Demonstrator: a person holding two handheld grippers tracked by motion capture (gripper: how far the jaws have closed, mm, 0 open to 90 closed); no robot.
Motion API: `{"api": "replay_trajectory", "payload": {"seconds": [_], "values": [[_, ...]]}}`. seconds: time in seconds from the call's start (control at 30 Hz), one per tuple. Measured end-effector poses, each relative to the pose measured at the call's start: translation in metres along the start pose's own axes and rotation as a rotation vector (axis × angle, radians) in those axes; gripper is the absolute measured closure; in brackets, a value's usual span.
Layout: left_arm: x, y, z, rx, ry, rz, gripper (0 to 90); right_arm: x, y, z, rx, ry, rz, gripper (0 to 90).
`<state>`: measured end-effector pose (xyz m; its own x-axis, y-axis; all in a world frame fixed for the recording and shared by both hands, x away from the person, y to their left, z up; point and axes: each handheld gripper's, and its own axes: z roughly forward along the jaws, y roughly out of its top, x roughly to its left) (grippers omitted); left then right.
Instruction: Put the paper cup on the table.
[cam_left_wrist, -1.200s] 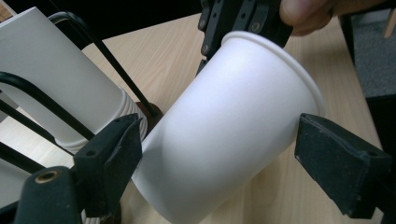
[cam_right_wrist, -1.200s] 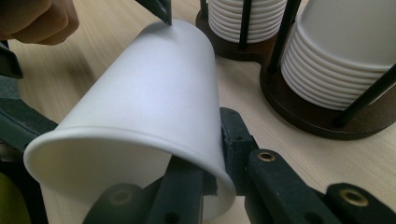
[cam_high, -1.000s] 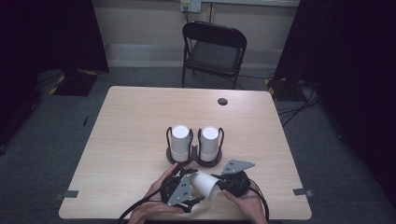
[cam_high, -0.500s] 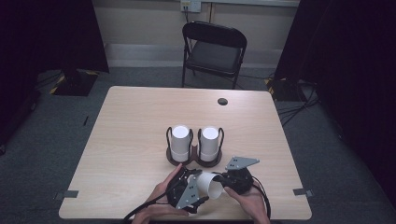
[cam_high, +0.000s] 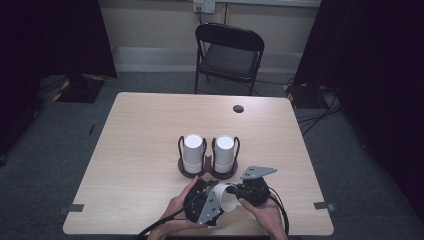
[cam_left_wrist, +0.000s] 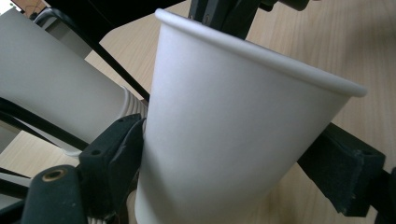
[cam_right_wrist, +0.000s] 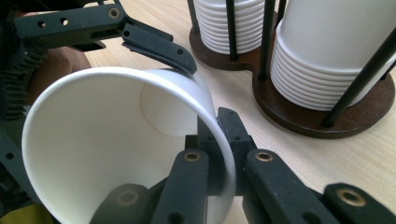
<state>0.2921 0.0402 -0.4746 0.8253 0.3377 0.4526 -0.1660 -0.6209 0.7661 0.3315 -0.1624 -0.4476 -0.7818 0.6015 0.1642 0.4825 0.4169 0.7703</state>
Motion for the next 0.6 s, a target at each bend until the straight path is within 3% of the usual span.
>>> {"api": "replay_trajectory", "payload": {"seconds": [0.2, 0.4, 0.43, 0.53, 0.6], "values": [[0.0002, -0.0007, 0.0017, -0.025, -0.005, -0.018, 16.6, -0.0014, 0.0018, -0.0003, 0.010, 0.001, 0.013, 88.7], [-0.0017, 0.0031, 0.0022, -0.032, -0.002, -0.001, 16.7, -0.0005, 0.0050, 0.0042, 0.035, 0.011, 0.012, 89.0], [-0.0017, 0.0040, 0.0022, -0.027, 0.006, 0.017, 17.0, 0.0003, 0.0055, 0.0048, 0.040, 0.009, 0.010, 88.9], [-0.0023, 0.0043, 0.0017, -0.048, 0.009, -0.008, 16.9, 0.0001, 0.0063, 0.0053, 0.045, 0.012, 0.022, 88.8], [-0.0024, 0.0048, 0.0020, -0.040, 0.006, 0.007, 16.9, -0.0008, 0.0071, 0.0071, 0.064, 0.015, 0.033, 88.9]]}}
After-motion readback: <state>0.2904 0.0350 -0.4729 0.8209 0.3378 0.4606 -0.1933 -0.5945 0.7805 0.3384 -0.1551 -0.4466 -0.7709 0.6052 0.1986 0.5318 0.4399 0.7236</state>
